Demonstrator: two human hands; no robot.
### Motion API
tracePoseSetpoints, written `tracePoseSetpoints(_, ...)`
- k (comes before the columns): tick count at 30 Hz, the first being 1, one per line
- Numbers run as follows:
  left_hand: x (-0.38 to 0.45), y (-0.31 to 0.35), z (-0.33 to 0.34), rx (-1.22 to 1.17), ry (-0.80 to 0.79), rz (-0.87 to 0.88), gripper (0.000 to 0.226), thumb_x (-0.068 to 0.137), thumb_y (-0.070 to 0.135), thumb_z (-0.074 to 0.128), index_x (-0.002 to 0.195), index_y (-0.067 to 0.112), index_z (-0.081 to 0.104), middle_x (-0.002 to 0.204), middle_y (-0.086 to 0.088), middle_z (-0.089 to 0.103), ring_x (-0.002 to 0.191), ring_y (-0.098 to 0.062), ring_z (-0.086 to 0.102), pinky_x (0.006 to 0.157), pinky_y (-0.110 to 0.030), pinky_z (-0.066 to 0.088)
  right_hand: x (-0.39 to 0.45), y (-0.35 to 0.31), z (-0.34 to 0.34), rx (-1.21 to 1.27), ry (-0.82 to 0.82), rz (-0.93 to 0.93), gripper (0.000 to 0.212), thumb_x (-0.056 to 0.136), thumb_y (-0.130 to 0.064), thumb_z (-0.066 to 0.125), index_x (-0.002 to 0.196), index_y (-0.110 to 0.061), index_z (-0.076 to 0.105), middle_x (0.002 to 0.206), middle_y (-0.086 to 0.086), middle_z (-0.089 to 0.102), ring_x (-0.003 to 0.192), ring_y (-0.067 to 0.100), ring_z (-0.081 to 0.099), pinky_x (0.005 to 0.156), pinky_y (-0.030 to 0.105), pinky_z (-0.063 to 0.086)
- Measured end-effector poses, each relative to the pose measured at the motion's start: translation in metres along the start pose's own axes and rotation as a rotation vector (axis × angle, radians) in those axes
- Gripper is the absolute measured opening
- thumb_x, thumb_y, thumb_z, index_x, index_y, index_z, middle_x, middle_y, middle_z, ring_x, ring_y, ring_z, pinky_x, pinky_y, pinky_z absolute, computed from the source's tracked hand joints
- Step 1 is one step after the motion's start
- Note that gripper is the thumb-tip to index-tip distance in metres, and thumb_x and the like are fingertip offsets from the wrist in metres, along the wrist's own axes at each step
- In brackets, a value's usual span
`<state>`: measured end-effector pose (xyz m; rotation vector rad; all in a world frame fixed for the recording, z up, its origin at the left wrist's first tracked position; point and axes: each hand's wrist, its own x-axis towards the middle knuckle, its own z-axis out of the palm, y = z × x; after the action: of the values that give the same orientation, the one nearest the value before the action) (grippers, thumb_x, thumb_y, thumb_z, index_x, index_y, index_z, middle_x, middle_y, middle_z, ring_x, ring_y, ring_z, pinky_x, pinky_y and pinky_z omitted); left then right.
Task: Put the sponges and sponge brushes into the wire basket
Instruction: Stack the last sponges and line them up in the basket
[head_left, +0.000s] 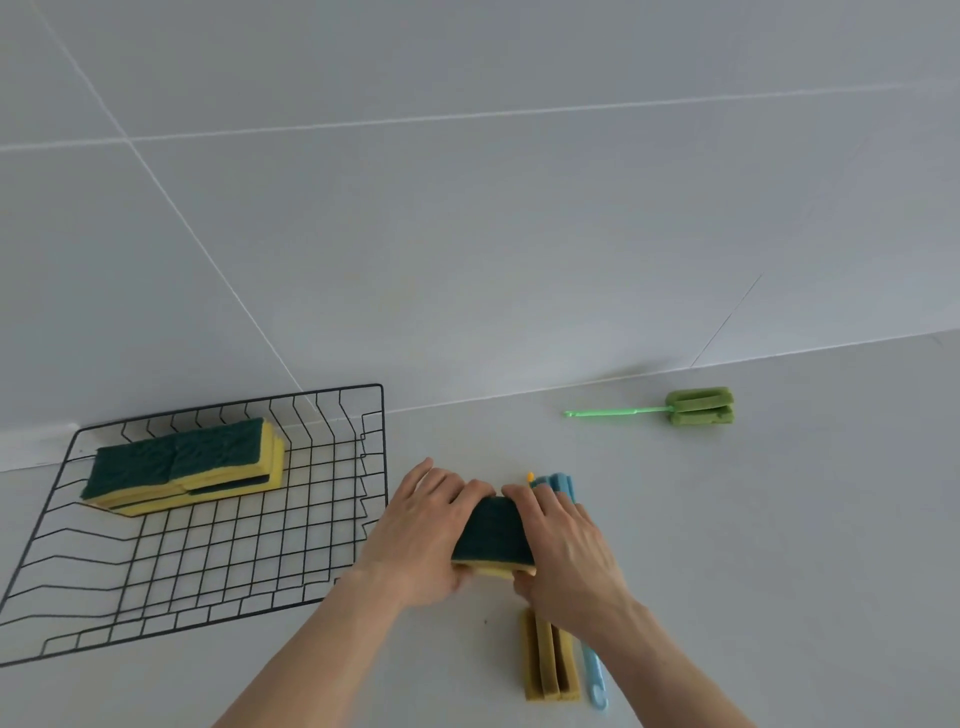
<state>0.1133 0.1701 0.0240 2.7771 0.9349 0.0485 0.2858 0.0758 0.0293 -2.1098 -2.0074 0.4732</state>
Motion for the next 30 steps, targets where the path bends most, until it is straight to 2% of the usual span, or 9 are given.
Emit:
tracePoseSetpoints(9,-0.022,-0.049,-0.061,-0.057,0.159,-0.05,0.077,0.066,0.048,0.069,0.133,0.033,0.036,0.118,0.006,0.053,0.119,-0.017,0.042,0.12,-0.037,0.012,0.045,-0.062,-0.046,-0.133,0.033,-0.09,0.081,0.07,-0.031,0.078,0.138,-0.031,0.035,0.12,-0.007,0.051,0.104,0.017,0.051,0.092,0.031,0.045)
tracePoseSetpoints(15,-0.061,-0.116,-0.08,-0.044,0.206,-0.161,0.083,0.065,0.05,0.072,0.137,0.032,0.035,0.123,0.005,0.054,0.119,-0.02,0.043,0.118,-0.039,0.021,0.095,-0.13,-0.036,-0.145,0.016,-0.172,0.08,0.068,-0.026,0.079,0.136,-0.028,0.038,0.116,-0.004,0.05,0.1,0.021,0.054,0.085,0.032,0.046)
tracePoseSetpoints(18,-0.076,-0.146,-0.079,-0.035,0.241,-0.218,0.087,0.066,0.05,0.076,0.14,0.029,0.034,0.124,0.003,0.054,0.121,-0.021,0.043,0.117,-0.041,0.024,0.119,-0.157,-0.024,-0.124,-0.003,-0.192,0.077,0.07,-0.021,0.078,0.136,-0.027,0.039,0.116,-0.003,0.049,0.1,0.022,0.053,0.077,0.027,0.039)
tracePoseSetpoints(25,-0.091,-0.202,-0.054,-0.096,0.282,-0.36,0.109,0.067,0.058,0.08,0.151,0.026,0.018,0.149,-0.001,0.037,0.138,-0.023,0.032,0.12,-0.043,0.02,0.163,-0.177,0.012,-0.033,-0.013,-0.157,0.075,0.067,-0.016,0.077,0.133,-0.027,0.042,0.117,-0.004,0.049,0.101,0.021,0.052,0.077,0.031,0.046)
tracePoseSetpoints(30,-0.088,-0.229,-0.026,-0.085,0.2,-0.394,0.112,0.073,0.071,0.065,0.154,0.021,0.008,0.161,-0.004,0.02,0.149,-0.023,0.013,0.122,-0.047,0.011,0.18,-0.168,0.032,-0.041,0.008,-0.132,0.075,0.066,-0.01,0.077,0.131,-0.026,0.044,0.115,-0.002,0.05,0.1,0.024,0.052,0.079,0.036,0.05)
